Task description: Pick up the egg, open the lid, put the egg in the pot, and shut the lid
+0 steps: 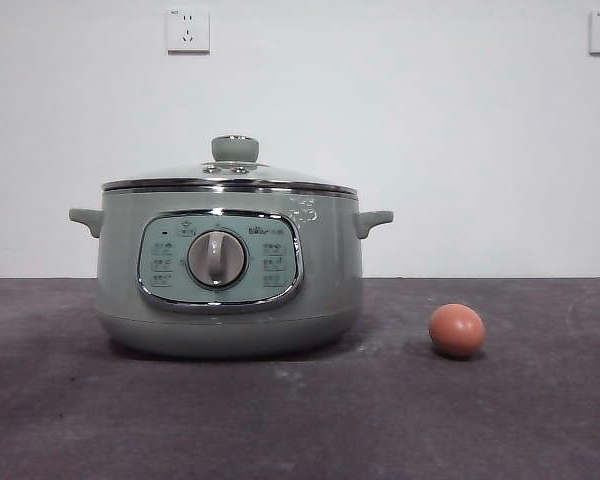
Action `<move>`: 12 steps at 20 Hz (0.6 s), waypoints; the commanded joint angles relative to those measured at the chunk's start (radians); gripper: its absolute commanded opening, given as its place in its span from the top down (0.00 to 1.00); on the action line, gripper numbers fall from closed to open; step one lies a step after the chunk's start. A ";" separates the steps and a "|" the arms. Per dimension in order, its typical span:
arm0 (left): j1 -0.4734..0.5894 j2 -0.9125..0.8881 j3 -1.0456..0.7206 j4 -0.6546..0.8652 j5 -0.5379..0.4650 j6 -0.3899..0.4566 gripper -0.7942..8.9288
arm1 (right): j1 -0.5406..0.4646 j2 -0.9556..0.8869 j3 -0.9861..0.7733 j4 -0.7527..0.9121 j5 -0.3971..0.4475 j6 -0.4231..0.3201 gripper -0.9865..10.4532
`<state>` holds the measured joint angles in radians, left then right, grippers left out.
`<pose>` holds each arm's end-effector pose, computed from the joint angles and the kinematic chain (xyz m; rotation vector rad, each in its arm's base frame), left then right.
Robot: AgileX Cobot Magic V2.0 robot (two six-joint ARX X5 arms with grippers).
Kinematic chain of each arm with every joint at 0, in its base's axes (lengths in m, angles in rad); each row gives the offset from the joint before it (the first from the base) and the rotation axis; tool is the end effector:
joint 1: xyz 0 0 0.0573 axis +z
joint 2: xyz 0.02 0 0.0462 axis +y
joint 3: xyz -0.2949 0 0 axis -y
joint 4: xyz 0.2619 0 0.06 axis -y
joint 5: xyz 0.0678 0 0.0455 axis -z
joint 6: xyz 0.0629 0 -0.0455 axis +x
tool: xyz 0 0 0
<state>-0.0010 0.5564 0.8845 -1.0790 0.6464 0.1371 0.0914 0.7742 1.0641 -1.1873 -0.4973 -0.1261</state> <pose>0.0844 -0.0380 0.3199 -0.1155 0.6789 -0.6631 0.1165 0.0408 0.3458 0.0690 0.8536 0.6025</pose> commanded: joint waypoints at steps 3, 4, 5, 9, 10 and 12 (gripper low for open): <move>0.000 0.000 0.006 0.008 0.002 -0.006 0.21 | 0.002 0.042 0.003 0.058 0.000 0.054 0.37; 0.000 0.000 0.006 0.008 0.002 -0.006 0.21 | 0.004 0.064 0.003 0.079 0.000 0.063 0.37; 0.000 0.000 0.006 0.008 0.002 -0.006 0.21 | 0.009 0.093 0.003 0.101 0.000 0.077 0.37; 0.000 0.000 0.006 0.008 0.002 -0.006 0.21 | 0.076 0.251 0.003 0.187 0.011 0.095 0.42; 0.000 0.000 0.006 0.008 0.002 -0.006 0.21 | 0.097 0.292 0.003 0.212 0.032 0.109 0.42; 0.000 0.000 0.006 0.008 0.002 -0.006 0.21 | 0.150 0.389 0.003 0.271 0.111 0.122 0.42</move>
<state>-0.0010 0.5564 0.8848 -1.0779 0.6456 0.1307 0.2386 1.1545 1.0660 -0.9184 -0.3885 -0.0177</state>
